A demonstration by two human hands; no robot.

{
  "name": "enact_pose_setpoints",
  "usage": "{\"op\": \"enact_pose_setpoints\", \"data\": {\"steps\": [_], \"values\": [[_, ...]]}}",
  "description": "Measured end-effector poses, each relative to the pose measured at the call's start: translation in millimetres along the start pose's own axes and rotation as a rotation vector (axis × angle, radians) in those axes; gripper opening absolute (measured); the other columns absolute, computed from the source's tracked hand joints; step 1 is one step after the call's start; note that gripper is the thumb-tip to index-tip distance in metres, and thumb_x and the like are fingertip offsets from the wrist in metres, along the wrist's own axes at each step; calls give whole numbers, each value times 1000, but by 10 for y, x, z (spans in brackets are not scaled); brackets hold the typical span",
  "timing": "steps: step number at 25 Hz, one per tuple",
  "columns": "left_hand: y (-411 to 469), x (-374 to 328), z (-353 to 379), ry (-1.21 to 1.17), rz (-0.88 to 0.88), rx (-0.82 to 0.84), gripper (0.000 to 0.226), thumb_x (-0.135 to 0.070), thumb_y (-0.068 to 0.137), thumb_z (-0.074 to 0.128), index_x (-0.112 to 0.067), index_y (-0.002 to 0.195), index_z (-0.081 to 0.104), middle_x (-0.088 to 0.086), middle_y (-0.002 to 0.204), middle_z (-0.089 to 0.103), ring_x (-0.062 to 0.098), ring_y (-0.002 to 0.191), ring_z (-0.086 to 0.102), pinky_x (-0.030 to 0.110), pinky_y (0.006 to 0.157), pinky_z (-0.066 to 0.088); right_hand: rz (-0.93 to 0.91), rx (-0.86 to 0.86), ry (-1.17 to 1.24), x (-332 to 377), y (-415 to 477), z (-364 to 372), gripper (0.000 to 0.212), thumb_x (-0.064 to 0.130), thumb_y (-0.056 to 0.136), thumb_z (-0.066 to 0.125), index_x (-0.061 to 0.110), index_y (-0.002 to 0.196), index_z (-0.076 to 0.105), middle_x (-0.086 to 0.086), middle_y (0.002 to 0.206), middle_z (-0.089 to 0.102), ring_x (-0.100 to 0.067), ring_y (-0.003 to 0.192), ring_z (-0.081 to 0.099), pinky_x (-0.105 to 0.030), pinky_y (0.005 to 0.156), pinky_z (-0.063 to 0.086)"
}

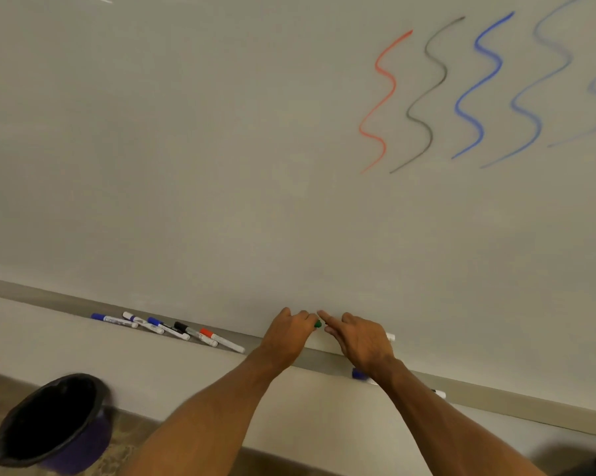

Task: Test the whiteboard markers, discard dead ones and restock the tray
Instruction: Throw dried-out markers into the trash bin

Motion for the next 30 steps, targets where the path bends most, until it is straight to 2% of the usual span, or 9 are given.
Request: {"op": "enact_pose_setpoints", "data": {"steps": [2, 4, 8, 11, 16, 18, 21, 26, 30], "values": [[5, 138, -112, 3, -1, -111, 36, -22, 48, 96, -20, 68, 66, -5, 55, 58, 11, 38, 44, 18, 49, 24, 103, -40, 186, 58, 80, -117, 54, 52, 97, 18, 26, 143, 31, 0, 105, 62, -17, 85, 60, -29, 72, 51], [39, 272, -238, -8, 9, -234, 26, -23, 64, 89, -17, 79, 68, -3, 63, 61, 13, 45, 50, 22, 51, 31, 201, -96, 364, 110, 197, -270, 41, 35, 99, 39, 15, 134, 37, -5, 113, 60, -17, 90, 58, -25, 80, 47], [226, 532, -679, 46, 46, -510, 19, -32, 90, 58, -18, 102, 66, -2, 94, 68, 17, 77, 61, 31, 66, 38, 186, -240, 442, 199, 540, -775, 34, 4, 92, 43, 8, 126, 43, -12, 115, 56, -15, 92, 51, -22, 84, 42], [475, 715, -1115, 83, 88, -647, 31, -34, 94, 46, -17, 114, 61, 2, 120, 64, 20, 104, 57, 34, 79, 36, 114, -427, 448, 218, 802, -1267, 38, 12, 97, 44, 13, 134, 41, -6, 124, 56, -17, 107, 56, -26, 94, 44], [1076, 1079, -1974, 84, 92, -743, 45, -31, 96, 42, -9, 133, 54, 9, 142, 49, 28, 130, 46, 39, 100, 39, 103, -625, 456, 200, 1190, -2104, 24, 31, 97, 47, 25, 119, 42, -1, 97, 66, -16, 77, 66, -36, 68, 55], [1276, 1192, -2274, 94, 103, -781, 48, -31, 97, 40, -7, 137, 49, 11, 145, 45, 30, 134, 41, 42, 106, 36, 69, -732, 363, 208, 1301, -2385, 17, 29, 97, 47, 23, 113, 51, -1, 95, 66, -15, 77, 64, -37, 66, 54], [1539, 1324, -2592, 131, 109, -822, 50, -30, 98, 36, -4, 140, 43, 13, 147, 41, 32, 137, 36, 46, 111, 31, 39, -862, 281, 216, 1416, -2687, 26, 21, 96, 47, 21, 118, 59, -1, 105, 66, -14, 84, 61, -27, 67, 52], [1856, 1469, -2829, 110, 74, -857, 50, -22, 97, 43, -5, 143, 37, 13, 148, 39, 31, 137, 35, 53, 110, 31, -52, -928, 288, 189, 1568, -2949, 46, 17, 86, 39, 17, 129, 54, 0, 108, 64, -5, 92, 53, -15, 81, 39], [1949, 1485, -2714, 36, 25, -900, 59, -21, 96, 48, -10, 148, 23, 10, 152, 33, 28, 141, 28, 51, 115, 20, -14, -1080, 216, 191, 1592, -3037, 33, 29, 83, 60, 18, 114, 59, 3, 94, 64, -8, 83, 52, -30, 76, 42]]}}
Point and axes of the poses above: each hand's wrist, its own y-axis towards the middle knuckle, its own z-axis out of the palm, x = y × z, the point moved 3 cm from there along y, towards the middle knuckle
